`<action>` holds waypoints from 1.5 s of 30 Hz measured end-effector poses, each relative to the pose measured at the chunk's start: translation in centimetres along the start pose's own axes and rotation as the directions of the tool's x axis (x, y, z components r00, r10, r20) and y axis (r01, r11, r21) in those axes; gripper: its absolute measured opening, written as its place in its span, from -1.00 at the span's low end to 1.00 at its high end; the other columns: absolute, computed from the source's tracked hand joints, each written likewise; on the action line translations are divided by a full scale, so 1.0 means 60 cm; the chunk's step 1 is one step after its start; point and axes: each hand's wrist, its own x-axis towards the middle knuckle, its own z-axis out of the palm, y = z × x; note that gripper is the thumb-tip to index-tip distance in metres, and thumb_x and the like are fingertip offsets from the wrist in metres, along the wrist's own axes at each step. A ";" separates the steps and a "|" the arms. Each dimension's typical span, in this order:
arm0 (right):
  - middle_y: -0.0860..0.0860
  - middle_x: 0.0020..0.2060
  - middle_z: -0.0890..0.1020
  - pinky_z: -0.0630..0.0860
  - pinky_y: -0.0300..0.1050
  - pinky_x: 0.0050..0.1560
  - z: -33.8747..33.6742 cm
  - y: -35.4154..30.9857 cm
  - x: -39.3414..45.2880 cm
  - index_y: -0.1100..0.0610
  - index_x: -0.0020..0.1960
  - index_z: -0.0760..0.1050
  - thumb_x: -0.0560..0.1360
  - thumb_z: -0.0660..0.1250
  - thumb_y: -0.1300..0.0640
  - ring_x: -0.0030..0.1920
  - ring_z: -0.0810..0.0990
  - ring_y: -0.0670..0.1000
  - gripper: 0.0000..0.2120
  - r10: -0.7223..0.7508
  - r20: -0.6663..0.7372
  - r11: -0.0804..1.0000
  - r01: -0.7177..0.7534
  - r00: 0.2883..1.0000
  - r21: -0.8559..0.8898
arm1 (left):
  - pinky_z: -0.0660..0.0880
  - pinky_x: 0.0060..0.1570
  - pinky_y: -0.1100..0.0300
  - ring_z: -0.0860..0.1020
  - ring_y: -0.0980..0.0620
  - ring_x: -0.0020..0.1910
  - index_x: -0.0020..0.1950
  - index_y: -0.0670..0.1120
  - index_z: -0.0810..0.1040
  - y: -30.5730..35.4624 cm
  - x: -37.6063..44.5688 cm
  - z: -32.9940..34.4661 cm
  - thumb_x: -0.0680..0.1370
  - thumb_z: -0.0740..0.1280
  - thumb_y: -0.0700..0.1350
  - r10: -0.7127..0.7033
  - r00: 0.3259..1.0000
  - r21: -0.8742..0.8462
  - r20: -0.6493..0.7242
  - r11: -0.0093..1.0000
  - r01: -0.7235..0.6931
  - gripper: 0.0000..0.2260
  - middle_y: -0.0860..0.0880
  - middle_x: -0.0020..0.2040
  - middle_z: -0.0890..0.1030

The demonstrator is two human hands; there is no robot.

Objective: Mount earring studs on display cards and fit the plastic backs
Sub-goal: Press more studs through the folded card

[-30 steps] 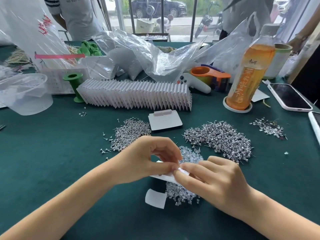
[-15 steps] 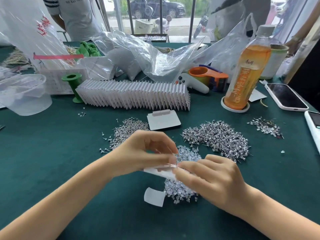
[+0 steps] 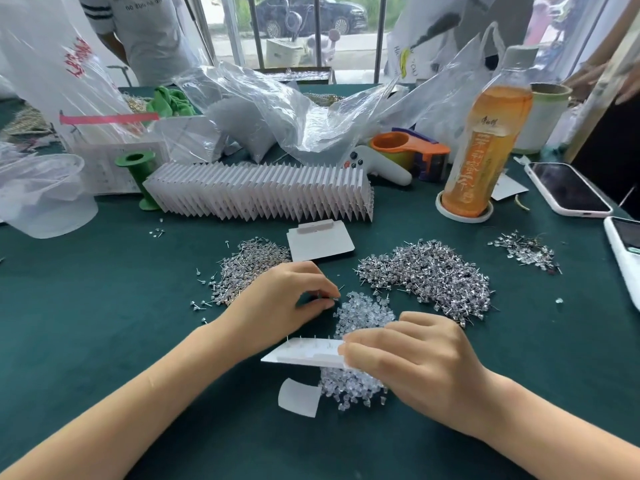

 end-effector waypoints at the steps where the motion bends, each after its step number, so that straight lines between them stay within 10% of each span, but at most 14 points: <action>1: -0.02 -0.22 0.67 0.28 -0.24 -0.40 0.000 0.000 0.001 0.08 0.02 0.43 0.59 0.22 0.23 -0.40 0.51 -0.02 -0.92 0.000 0.003 1.000 0.000 1.000 0.004 | 0.53 -0.02 0.16 0.57 0.17 -0.09 0.00 0.04 0.65 -0.001 0.002 0.001 0.49 0.42 -0.08 -0.001 1.000 0.001 0.002 1.000 0.001 -0.89 0.16 -0.07 0.59; 6: 0.00 -0.23 0.66 0.34 -0.21 -0.44 -0.002 0.000 0.004 0.08 0.04 0.43 0.59 0.24 0.22 -0.42 0.51 0.00 -0.93 -0.034 0.047 0.999 0.034 0.998 -0.019 | 0.50 -0.07 0.27 0.56 0.19 -0.16 -0.07 -0.02 0.64 0.006 0.014 0.002 0.48 0.43 -0.16 -0.011 1.000 -0.043 -0.007 0.999 0.010 -0.93 0.13 -0.12 0.60; 14: 0.04 -0.29 0.65 0.38 -0.17 -0.48 -0.013 0.000 0.011 0.15 -0.12 0.67 0.53 0.30 0.25 -0.43 0.51 0.03 -0.82 -0.042 0.131 0.999 0.043 0.991 -0.006 | 0.52 -0.07 0.22 0.61 0.00 -0.16 -0.04 -0.12 0.60 0.054 0.000 -0.053 0.44 0.44 -0.25 -0.021 0.990 -0.622 0.137 0.776 0.102 -0.87 -0.03 -0.17 0.66; 45: 0.07 -0.28 0.65 0.35 -0.18 -0.45 -0.006 0.001 0.007 0.15 -0.02 0.67 0.55 0.28 0.27 -0.44 0.45 0.04 -0.81 -0.050 0.152 0.997 0.041 0.987 0.065 | 0.57 -0.01 0.07 0.65 0.01 -0.14 0.09 -0.07 0.57 0.087 -0.008 -0.069 0.48 0.42 -0.29 0.000 0.948 -0.484 0.319 0.860 0.163 -0.76 0.07 -0.12 0.66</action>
